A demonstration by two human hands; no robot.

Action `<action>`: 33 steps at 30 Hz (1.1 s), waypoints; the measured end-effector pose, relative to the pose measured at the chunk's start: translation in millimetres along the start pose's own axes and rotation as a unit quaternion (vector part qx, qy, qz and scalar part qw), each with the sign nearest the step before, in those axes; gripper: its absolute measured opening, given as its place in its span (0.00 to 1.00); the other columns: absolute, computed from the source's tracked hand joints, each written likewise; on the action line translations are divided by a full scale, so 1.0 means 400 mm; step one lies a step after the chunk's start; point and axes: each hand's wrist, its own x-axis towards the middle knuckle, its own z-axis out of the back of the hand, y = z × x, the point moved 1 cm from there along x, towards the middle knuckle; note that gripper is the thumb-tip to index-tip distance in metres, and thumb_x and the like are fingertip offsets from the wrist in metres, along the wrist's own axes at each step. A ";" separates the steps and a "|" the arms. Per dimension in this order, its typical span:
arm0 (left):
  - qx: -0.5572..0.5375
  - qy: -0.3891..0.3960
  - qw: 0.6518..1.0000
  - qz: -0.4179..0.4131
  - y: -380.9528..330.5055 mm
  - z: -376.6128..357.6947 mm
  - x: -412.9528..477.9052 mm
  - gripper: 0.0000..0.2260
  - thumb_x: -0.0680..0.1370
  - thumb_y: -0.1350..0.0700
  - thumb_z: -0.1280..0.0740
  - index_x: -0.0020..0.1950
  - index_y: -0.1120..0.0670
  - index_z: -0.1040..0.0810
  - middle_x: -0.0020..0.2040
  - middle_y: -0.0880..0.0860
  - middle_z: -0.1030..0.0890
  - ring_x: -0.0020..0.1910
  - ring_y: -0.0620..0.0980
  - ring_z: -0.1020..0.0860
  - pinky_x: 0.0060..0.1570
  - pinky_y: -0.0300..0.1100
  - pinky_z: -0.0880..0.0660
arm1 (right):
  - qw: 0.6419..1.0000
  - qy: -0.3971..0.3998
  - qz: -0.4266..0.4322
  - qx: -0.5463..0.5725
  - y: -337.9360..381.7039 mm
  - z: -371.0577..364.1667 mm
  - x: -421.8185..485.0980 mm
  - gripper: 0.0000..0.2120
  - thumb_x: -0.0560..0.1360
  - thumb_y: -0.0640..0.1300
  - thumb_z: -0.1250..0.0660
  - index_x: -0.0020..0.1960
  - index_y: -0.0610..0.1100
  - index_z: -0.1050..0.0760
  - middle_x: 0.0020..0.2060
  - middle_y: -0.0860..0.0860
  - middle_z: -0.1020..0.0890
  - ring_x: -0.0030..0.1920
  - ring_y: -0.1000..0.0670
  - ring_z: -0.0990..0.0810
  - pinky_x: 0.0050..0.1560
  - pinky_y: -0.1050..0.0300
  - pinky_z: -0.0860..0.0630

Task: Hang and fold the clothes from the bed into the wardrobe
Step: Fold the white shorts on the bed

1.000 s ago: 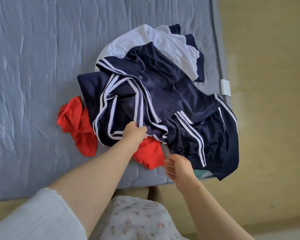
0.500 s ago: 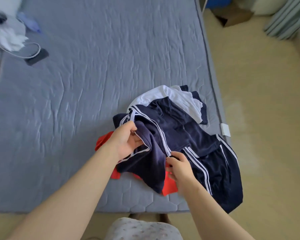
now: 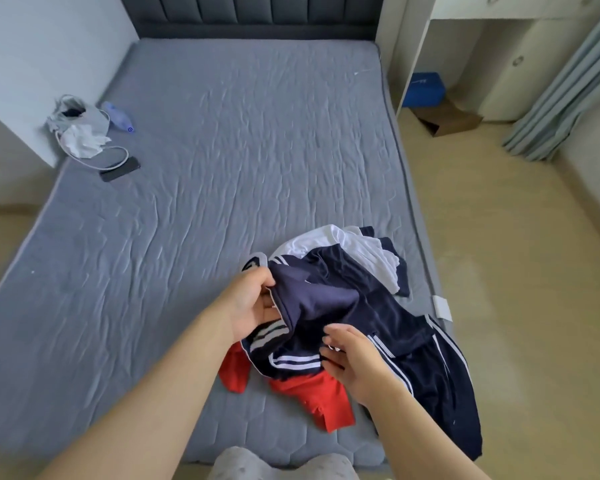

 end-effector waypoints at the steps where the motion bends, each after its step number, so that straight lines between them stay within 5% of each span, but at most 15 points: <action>1: 0.022 0.009 1.000 0.004 0.013 0.000 -0.002 0.11 0.75 0.67 0.48 0.36 0.56 0.34 0.29 0.53 0.31 0.25 0.49 0.29 0.28 0.40 0.26 | 1.000 -0.009 0.004 -0.002 0.002 -0.001 -0.001 0.04 0.76 0.42 0.35 0.42 0.47 0.24 0.38 0.50 0.22 0.40 0.50 0.23 0.42 0.57 0.27; 4: 0.102 0.063 0.993 0.011 0.039 -0.007 -0.010 0.11 0.74 0.69 0.49 0.39 0.56 0.32 0.34 0.56 0.28 0.30 0.51 0.27 0.29 0.42 0.23 | 0.998 -0.006 -0.026 0.056 -0.002 0.003 -0.005 0.09 0.77 0.52 0.36 0.51 0.47 0.25 0.48 0.47 0.22 0.44 0.47 0.22 0.40 0.53 0.25; 6: 0.182 0.131 0.974 0.021 0.049 -0.015 -0.020 0.11 0.74 0.69 0.48 0.44 0.56 0.29 0.41 0.58 0.25 0.37 0.54 0.24 0.36 0.45 0.22 | 0.989 0.021 -0.063 0.130 0.008 0.003 -0.011 0.14 0.76 0.56 0.37 0.51 0.46 0.25 0.46 0.44 0.19 0.43 0.45 0.20 0.39 0.51 0.24; 10: 0.300 0.245 0.921 0.047 0.056 -0.019 -0.041 0.14 0.75 0.68 0.45 0.47 0.55 0.23 0.42 0.55 0.19 0.40 0.51 0.21 0.42 0.44 0.21 | 0.986 0.049 -0.038 0.155 0.038 -0.015 -0.023 0.08 0.78 0.36 0.41 0.56 0.37 0.27 0.38 0.43 0.17 0.37 0.46 0.19 0.39 0.52 0.21; 13: 0.276 0.248 0.928 0.040 0.039 -0.006 -0.042 0.11 0.75 0.67 0.43 0.47 0.56 0.24 0.40 0.54 0.21 0.38 0.49 0.22 0.42 0.41 0.23 | 0.984 0.038 -0.005 0.172 0.076 -0.020 -0.021 0.16 0.76 0.27 0.45 0.60 0.39 0.30 0.42 0.44 0.19 0.39 0.48 0.21 0.43 0.54 0.24; 15: 0.307 0.239 0.921 0.021 0.031 -0.004 -0.041 0.11 0.75 0.67 0.42 0.40 0.54 0.26 0.36 0.51 0.23 0.35 0.46 0.24 0.40 0.38 0.24 | 0.991 0.027 -0.014 0.129 0.101 -0.023 -0.028 0.07 0.77 0.38 0.37 0.54 0.41 0.26 0.42 0.47 0.19 0.39 0.50 0.22 0.39 0.54 0.26; 17: 0.352 0.256 0.900 0.011 0.031 -0.019 -0.047 0.11 0.74 0.66 0.40 0.36 0.52 0.27 0.35 0.50 0.24 0.37 0.45 0.25 0.42 0.38 0.26 | 0.996 0.030 -0.055 0.065 0.115 -0.029 -0.034 0.13 0.75 0.52 0.34 0.50 0.43 0.26 0.44 0.47 0.21 0.43 0.48 0.24 0.39 0.54 0.27; 20: 0.344 0.316 0.884 0.008 0.032 -0.055 -0.065 0.08 0.70 0.63 0.39 0.42 0.53 0.23 0.41 0.51 0.20 0.44 0.50 0.23 0.47 0.40 0.26 | 0.989 0.084 -0.124 0.017 0.121 -0.037 -0.053 0.17 0.74 0.53 0.34 0.53 0.40 0.23 0.52 0.41 0.19 0.53 0.40 0.21 0.54 0.43 0.26; 22: 0.320 0.338 0.885 0.014 0.022 -0.062 -0.074 0.11 0.67 0.61 0.39 0.42 0.51 0.20 0.41 0.49 0.19 0.42 0.47 0.22 0.43 0.36 0.25 | 0.987 0.096 -0.125 0.031 0.124 -0.043 -0.064 0.16 0.77 0.42 0.39 0.61 0.36 0.26 0.62 0.37 0.24 0.63 0.38 0.26 0.65 0.41 0.33; 24: 0.298 0.346 0.889 0.025 0.013 -0.049 -0.078 0.11 0.67 0.60 0.38 0.36 0.48 0.18 0.36 0.46 0.19 0.36 0.43 0.22 0.38 0.33 0.26 | 0.992 0.071 -0.098 0.040 0.128 -0.050 -0.059 0.16 0.79 0.34 0.46 0.65 0.31 0.31 0.62 0.36 0.25 0.63 0.39 0.27 0.68 0.45 0.34; 28: 0.272 0.278 0.920 0.054 0.009 -0.004 -0.060 0.06 0.69 0.49 0.31 0.36 0.51 0.19 0.33 0.50 0.21 0.32 0.45 0.23 0.35 0.36 0.25 | 0.999 0.031 0.002 0.043 0.142 -0.060 -0.048 0.18 0.76 0.26 0.50 0.59 0.33 0.27 0.45 0.38 0.22 0.42 0.41 0.24 0.48 0.50 0.26; 30: 0.269 0.143 0.950 0.069 0.023 0.014 -0.036 0.14 0.74 0.42 0.36 0.40 0.52 0.20 0.35 0.50 0.22 0.34 0.47 0.23 0.36 0.40 0.25 | 0.998 0.016 0.060 0.032 0.148 -0.057 -0.045 0.24 0.70 0.22 0.52 0.56 0.33 0.24 0.43 0.38 0.22 0.40 0.42 0.24 0.44 0.50 0.27; 33: 0.178 0.002 0.981 0.080 0.045 0.013 -0.016 0.13 0.78 0.42 0.40 0.49 0.51 0.24 0.44 0.52 0.22 0.41 0.51 0.23 0.37 0.44 0.24 | 0.997 0.027 0.073 0.003 0.148 -0.059 -0.061 0.24 0.64 0.24 0.53 0.46 0.35 0.21 0.37 0.39 0.21 0.36 0.43 0.24 0.41 0.53 0.27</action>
